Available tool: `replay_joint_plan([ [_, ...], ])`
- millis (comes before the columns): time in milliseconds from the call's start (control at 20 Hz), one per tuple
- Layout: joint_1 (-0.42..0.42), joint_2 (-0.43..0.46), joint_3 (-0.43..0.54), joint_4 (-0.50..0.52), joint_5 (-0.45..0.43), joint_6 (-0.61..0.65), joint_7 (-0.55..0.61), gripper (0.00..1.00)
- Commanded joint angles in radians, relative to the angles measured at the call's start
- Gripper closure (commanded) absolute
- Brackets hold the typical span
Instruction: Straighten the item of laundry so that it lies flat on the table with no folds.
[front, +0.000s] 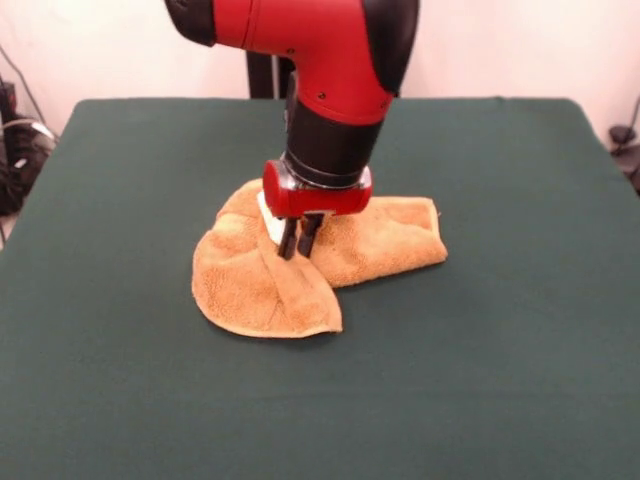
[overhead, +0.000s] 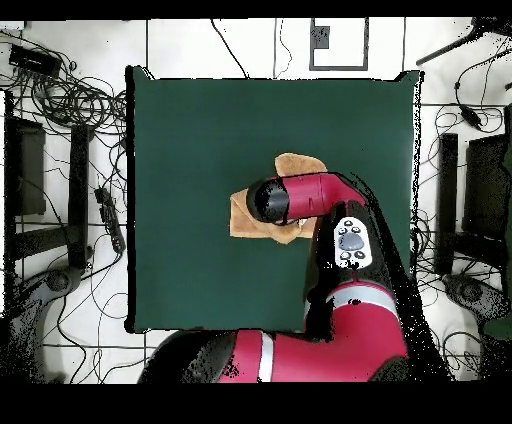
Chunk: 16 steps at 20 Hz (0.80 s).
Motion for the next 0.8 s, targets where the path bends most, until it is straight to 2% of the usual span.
replay_joint_plan([
  [50, 0.005, 0.051, 0.031, -0.068, -0.032, -0.055, 0.078, 1.00],
  [400, -0.043, 0.027, 0.090, -0.037, 0.056, -0.010, 0.099, 1.00],
  [650, -0.030, 0.030, 0.094, -0.022, 0.119, -0.006, 0.172, 1.00],
  [800, 0.006, 0.048, 0.075, -0.035, 0.149, -0.014, 0.220, 1.00],
])
